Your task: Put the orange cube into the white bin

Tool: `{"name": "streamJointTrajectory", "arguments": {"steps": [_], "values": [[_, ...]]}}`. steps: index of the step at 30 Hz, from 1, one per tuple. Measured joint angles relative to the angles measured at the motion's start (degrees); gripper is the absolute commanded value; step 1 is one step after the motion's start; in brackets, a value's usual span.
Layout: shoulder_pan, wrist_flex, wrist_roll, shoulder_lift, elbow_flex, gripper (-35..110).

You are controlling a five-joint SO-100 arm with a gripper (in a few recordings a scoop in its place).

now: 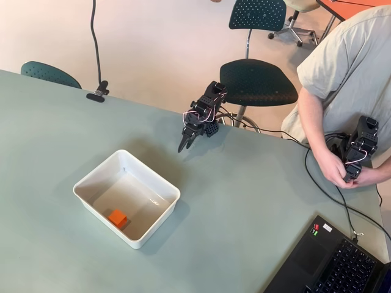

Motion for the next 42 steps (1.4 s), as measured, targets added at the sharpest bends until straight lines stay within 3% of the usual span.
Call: {"name": "streamJointTrajectory", "arguments": {"steps": [4, 42], "values": [[0.0, 0.09, 0.0, 6.24, 0.18, 8], [-0.18, 1.32, 0.35, 11.34, 5.62, 8]]}}
